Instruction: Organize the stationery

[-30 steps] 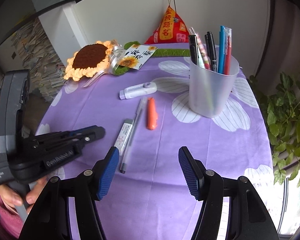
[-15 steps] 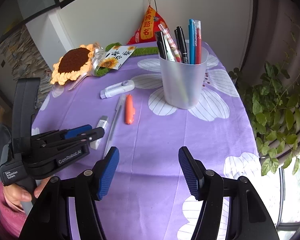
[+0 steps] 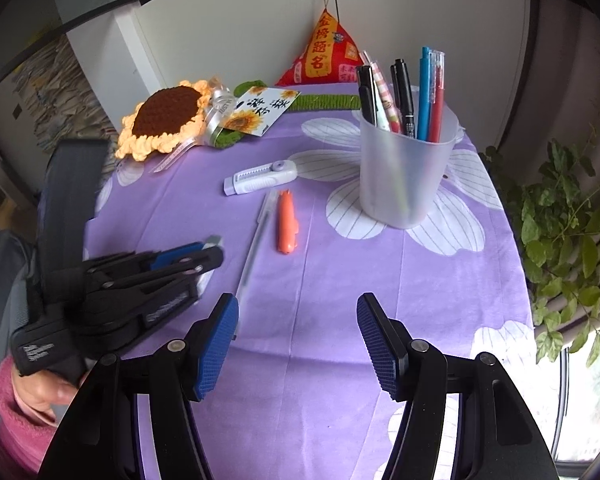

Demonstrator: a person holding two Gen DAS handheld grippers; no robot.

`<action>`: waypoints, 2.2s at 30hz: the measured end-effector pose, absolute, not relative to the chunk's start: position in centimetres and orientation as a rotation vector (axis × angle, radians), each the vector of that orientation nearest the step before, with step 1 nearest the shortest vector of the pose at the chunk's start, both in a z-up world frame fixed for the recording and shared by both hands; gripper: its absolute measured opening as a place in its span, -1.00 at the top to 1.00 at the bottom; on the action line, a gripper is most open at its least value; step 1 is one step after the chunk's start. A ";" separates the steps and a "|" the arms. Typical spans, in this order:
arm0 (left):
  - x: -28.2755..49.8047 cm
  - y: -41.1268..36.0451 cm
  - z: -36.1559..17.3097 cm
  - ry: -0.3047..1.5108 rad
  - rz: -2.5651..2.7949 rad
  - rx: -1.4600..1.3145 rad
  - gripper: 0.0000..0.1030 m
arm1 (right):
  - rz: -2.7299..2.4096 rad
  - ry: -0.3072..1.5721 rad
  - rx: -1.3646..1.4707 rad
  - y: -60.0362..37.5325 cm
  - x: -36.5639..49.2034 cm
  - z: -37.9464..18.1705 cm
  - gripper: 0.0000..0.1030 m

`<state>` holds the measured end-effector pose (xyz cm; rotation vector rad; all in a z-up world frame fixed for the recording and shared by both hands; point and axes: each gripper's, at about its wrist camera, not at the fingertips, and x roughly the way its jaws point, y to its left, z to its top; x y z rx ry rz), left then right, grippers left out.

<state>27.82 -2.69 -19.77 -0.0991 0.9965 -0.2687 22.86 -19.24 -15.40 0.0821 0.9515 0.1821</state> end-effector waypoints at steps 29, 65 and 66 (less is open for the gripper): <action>23.2 3.6 -17.3 0.952 -0.268 -0.209 0.72 | 0.085 1.177 0.081 -13.4 36.9 -19.2 -0.02; 22.9 2.2 -16.2 0.942 -0.279 -0.190 0.72 | 0.219 1.004 0.087 -14.7 31.5 -11.2 0.74; 22.9 1.9 -16.1 0.940 -0.284 -0.188 0.72 | 0.232 0.976 0.089 -15.2 30.5 -10.1 0.74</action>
